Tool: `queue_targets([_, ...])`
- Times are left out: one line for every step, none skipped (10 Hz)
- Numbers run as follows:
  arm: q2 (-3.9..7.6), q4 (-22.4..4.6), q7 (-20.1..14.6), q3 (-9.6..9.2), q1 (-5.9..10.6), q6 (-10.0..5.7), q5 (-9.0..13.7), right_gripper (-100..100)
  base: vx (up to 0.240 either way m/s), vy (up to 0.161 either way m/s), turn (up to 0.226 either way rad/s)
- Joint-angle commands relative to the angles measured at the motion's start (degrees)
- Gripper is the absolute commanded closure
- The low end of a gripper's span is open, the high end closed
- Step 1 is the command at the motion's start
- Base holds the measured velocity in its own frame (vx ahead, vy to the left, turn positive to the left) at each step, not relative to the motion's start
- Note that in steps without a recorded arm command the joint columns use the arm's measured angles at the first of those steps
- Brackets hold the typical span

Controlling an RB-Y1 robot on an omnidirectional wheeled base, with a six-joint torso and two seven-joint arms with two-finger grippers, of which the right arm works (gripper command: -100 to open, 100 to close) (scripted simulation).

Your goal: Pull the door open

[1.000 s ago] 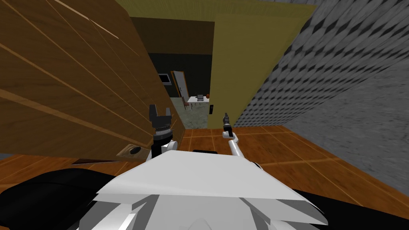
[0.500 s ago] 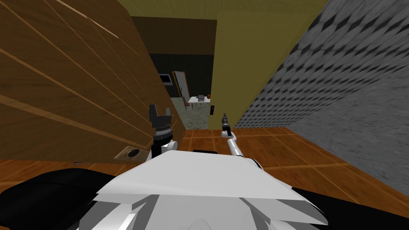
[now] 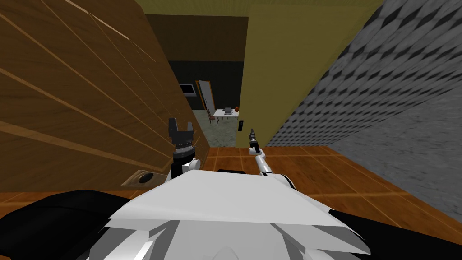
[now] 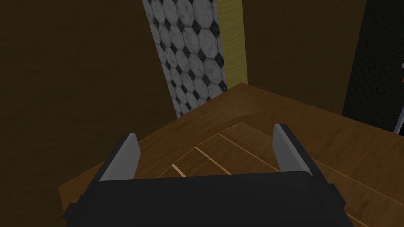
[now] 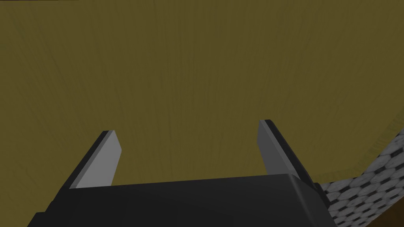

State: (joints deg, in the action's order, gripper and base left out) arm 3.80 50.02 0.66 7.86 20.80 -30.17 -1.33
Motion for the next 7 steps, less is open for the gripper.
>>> queue_targets([-0.13, -1.98, -0.22, 0.08, 1.11, 0.38, 0.02, -100, 0.057, 0.008, 0.031])
queue_targets([-0.24, -3.68, -0.39, 0.16, 2.06, 0.44, 0.04, -100, 0.07, 0.011, 0.045])
queue_targets([-0.35, -5.38, -0.57, 0.24, 3.0, 0.51, 0.06, -100, 0.081, 0.016, 0.04])
queue_targets([-0.46, -7.08, -0.75, 0.33, 3.95, 0.58, 0.08, -100, 0.099, 0.001, 0.04])
queue_targets([-0.57, -8.62, -0.91, 0.4, 4.81, 0.64, 0.1, -100, 0.105, -0.016, 0.049])
queue_targets([-0.68, -9.97, -1.05, 0.47, 5.56, 0.7, 0.12, -100, 0.112, -0.009, 0.041])
queue_targets([-0.79, -11.33, -1.19, 0.53, 6.32, 0.75, 0.14, -100, 0.105, -0.004, 0.034])
